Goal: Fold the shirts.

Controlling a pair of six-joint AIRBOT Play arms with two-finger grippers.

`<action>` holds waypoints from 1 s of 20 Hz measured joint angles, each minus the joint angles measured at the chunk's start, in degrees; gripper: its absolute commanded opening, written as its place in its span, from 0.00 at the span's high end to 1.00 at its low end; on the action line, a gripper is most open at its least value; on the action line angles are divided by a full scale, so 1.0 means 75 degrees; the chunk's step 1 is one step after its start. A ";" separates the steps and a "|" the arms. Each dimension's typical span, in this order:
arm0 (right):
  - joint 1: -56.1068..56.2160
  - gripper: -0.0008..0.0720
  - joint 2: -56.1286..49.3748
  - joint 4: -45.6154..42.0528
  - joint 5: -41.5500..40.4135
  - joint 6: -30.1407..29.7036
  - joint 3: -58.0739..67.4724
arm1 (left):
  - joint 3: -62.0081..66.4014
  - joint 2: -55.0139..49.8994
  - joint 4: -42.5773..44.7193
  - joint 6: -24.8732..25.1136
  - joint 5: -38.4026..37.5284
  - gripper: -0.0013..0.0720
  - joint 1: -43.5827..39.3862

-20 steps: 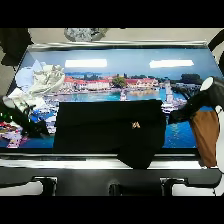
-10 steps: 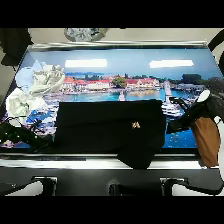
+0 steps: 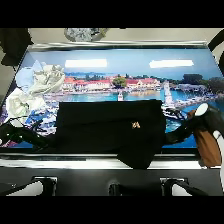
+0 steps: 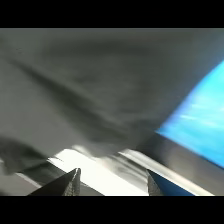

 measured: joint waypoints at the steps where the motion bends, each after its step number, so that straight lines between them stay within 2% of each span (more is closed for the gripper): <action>1: 0.0003 0.28 0.0221 0.0303 -0.0189 -0.0099 -0.0437 | -0.0003 0.0003 0.0000 0.0029 0.0000 0.94 -0.0009; 7: 0.0003 0.31 0.0825 0.1204 -0.1355 -0.0385 -0.2235 | -0.0003 0.0017 0.0023 0.0117 0.0009 0.94 -0.0026; 8: -0.0006 0.35 0.0863 0.1390 -0.1454 -0.0402 -0.2410 | -0.0003 0.0017 0.0026 0.0131 0.0009 0.94 -0.0026; 10: 0.0000 0.51 0.0898 0.1670 -0.1737 -0.0411 -0.2675 | -0.0003 0.0017 0.0029 0.0152 0.0012 0.94 -0.0029; 11: -0.0006 0.63 0.0915 0.1734 -0.1871 -0.0399 -0.2777 | -0.0003 0.0017 0.0032 0.0157 0.0012 0.94 -0.0029; 12: 0.0000 0.94 0.0918 0.1830 -0.2087 -0.0396 -0.2882 | -0.0003 0.0017 0.0032 0.0166 0.0012 0.94 -0.0029; 18: 0.0020 0.94 0.1084 0.1798 -0.2480 -0.0452 -0.2935 | -0.0015 0.0169 0.0055 0.0303 0.0114 0.94 -0.0044; 20: -0.0012 0.94 0.1335 0.1606 -0.2585 -0.0600 -0.2573 | 0.0064 0.0498 0.0114 0.0385 0.0726 0.94 -0.0041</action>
